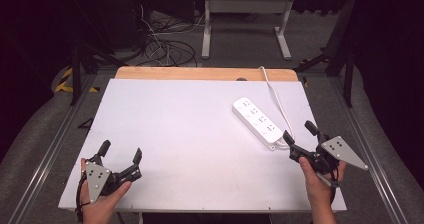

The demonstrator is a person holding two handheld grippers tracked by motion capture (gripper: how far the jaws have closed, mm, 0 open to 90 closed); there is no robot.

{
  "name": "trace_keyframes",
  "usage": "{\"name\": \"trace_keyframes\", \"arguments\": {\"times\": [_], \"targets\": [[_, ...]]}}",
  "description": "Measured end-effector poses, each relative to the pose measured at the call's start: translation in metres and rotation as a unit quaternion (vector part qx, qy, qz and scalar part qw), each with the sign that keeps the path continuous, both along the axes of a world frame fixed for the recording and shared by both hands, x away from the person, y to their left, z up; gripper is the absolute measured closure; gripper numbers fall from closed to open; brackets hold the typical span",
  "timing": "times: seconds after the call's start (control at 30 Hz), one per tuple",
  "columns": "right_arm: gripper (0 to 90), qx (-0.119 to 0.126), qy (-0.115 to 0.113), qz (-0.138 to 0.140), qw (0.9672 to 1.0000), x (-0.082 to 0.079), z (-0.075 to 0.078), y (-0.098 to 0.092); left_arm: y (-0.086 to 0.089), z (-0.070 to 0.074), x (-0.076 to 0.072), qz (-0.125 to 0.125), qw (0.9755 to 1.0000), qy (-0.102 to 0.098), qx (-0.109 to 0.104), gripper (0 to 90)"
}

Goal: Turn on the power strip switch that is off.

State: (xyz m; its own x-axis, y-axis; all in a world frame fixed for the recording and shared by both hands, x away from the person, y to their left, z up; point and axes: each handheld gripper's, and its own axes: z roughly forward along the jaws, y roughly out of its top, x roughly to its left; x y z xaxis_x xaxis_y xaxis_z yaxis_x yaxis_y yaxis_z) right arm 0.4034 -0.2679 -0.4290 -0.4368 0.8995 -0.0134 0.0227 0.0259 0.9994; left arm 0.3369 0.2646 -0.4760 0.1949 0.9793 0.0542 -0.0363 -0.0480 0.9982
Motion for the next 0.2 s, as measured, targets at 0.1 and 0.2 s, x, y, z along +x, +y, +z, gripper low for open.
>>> {"name": "trace_keyframes", "arguments": {"times": [0.1, 0.2], "targets": [[20.8, 0.000, 0.001, 0.001, 1.0000, 0.0004, -0.0002, 0.0003, -0.0003, -0.0002, 0.0002, 0.000, 1.0000, 0.000, -0.002, 7.0], [20.8, 0.001, 0.002, 0.001, 1.0000, 0.0006, -0.0003, 0.0006, -0.0003, -0.0004, 0.0003, 0.000, 1.0000, 0.000, -0.003, 7.0]]}}
